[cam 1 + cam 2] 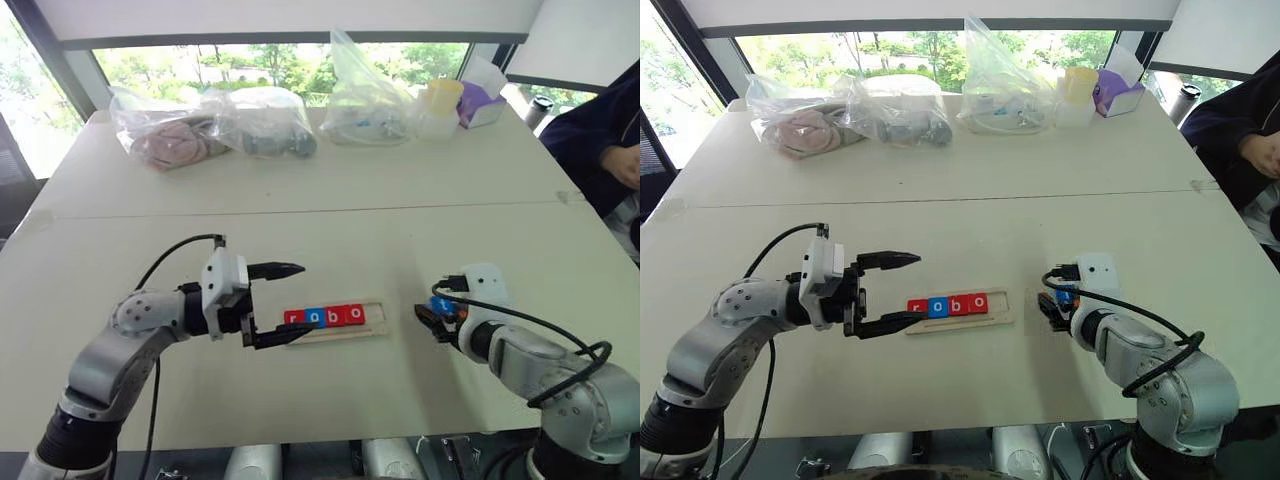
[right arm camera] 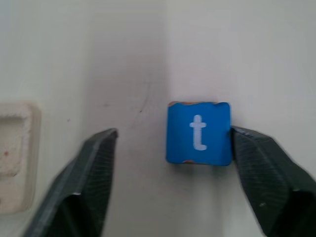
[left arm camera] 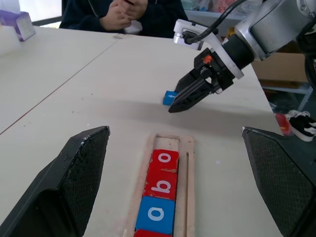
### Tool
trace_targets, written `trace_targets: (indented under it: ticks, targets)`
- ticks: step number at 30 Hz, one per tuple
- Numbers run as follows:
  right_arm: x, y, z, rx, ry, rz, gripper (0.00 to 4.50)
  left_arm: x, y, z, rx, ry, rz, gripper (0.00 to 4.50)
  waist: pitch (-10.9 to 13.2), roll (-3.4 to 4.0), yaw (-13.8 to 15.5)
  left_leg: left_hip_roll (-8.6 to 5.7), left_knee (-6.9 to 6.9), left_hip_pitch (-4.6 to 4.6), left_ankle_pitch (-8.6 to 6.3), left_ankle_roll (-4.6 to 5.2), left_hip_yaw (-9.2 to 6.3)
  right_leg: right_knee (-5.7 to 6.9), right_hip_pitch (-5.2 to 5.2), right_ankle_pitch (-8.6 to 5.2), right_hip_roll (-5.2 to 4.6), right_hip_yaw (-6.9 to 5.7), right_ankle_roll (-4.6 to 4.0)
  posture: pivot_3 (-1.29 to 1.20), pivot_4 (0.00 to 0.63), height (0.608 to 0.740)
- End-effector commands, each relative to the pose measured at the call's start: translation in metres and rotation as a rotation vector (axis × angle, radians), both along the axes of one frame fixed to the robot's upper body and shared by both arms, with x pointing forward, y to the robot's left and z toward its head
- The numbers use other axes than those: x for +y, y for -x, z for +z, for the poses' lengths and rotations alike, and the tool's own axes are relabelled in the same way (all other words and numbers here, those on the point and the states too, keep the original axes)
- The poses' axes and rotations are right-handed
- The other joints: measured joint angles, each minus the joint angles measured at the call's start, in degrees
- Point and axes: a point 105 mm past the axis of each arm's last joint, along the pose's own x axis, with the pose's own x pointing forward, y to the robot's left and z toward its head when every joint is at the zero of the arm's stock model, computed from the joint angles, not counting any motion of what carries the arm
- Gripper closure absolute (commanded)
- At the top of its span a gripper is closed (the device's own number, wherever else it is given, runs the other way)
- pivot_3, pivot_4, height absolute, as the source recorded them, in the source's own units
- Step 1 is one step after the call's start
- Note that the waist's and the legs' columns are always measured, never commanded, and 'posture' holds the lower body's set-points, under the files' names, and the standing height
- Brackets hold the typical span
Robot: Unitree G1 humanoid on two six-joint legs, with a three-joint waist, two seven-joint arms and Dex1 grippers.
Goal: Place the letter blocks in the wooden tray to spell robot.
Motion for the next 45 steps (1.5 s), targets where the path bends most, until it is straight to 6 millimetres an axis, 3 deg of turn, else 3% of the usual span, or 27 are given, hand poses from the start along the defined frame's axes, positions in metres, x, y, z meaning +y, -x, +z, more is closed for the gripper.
trace_targets:
  ticks: [1,8,12,15,21,33,36,41,45]
  targets:
    - [-0.009,-0.012,0.019,0.002,0.095,0.113,0.03,-0.002,0.001,0.006,-0.040,0.000,-0.005,0.00,0.0,0.03,0.1,-0.03,0.05,-0.01,0.00,0.00,0.03,-0.01,0.01,0.00,-0.03,0.02,0.00,0.00,0.150,0.740]
    - [-0.012,-0.036,0.060,-0.021,0.295,0.537,0.03,-0.002,0.002,0.006,-0.044,0.006,0.013,0.00,0.1,0.03,0.1,-0.06,-0.08,-0.02,-0.02,0.04,0.05,-0.11,-0.03,-0.03,0.02,0.01,0.05,0.00,0.150,0.740]
    - [-0.016,-0.036,0.054,-0.053,0.437,0.891,0.03,-0.001,0.001,0.005,-0.054,-0.006,0.028,0.00,0.1,0.03,0.3,-0.08,-0.11,-0.04,-0.04,0.07,0.03,-0.10,-0.05,-0.05,0.08,-0.01,0.17,0.00,0.150,0.740]
    - [-0.013,-0.028,0.051,-0.078,0.374,1.100,0.03,0.000,0.001,0.005,-0.057,-0.008,0.034,0.00,0.1,0.01,0.2,-0.03,-0.05,-0.04,-0.04,0.07,0.10,-0.10,-0.05,-0.02,0.02,0.01,0.21,0.00,0.150,0.740]
    - [-0.028,-0.028,0.041,-0.053,0.378,1.235,0.03,0.003,0.002,0.007,-0.060,-0.011,0.055,0.00,0.1,0.01,0.2,-0.02,0.10,-0.02,-0.04,0.06,0.13,-0.02,-0.02,-0.01,-0.01,0.05,0.14,0.00,0.150,0.740]
    - [-0.044,-0.037,-0.003,0.010,0.404,1.255,0.03,0.007,0.012,0.013,-0.014,-0.009,0.000,0.00,0.1,0.00,0.3,-0.02,0.13,0.04,-0.03,0.06,0.11,0.03,0.04,0.02,-0.02,0.05,0.12,0.00,0.150,0.740]
    - [-0.043,-0.039,-0.002,-0.010,0.404,1.247,0.83,0.009,0.015,0.015,-0.005,-0.021,-0.018,0.00,0.1,-0.03,0.3,-0.01,0.17,0.11,-0.03,0.06,0.10,0.03,0.17,-0.01,-0.01,0.03,0.07,0.00,0.150,0.740]
    - [-0.040,-0.041,0.003,-0.039,0.410,1.250,3.21,0.013,0.016,0.014,0.004,-0.043,-0.025,0.00,0.0,-0.02,0.3,-0.01,0.21,0.24,-0.03,0.06,0.09,0.03,0.32,-0.01,-0.02,0.03,0.05,0.00,0.150,0.740]
    - [-0.017,-0.039,0.020,-0.110,0.392,1.305,3.37,0.014,0.016,0.015,0.001,-0.048,-0.025,0.00,0.1,-0.01,0.3,-0.01,0.21,0.30,-0.03,0.06,0.09,0.03,0.37,0.00,-0.02,0.03,0.05,0.00,0.150,0.740]
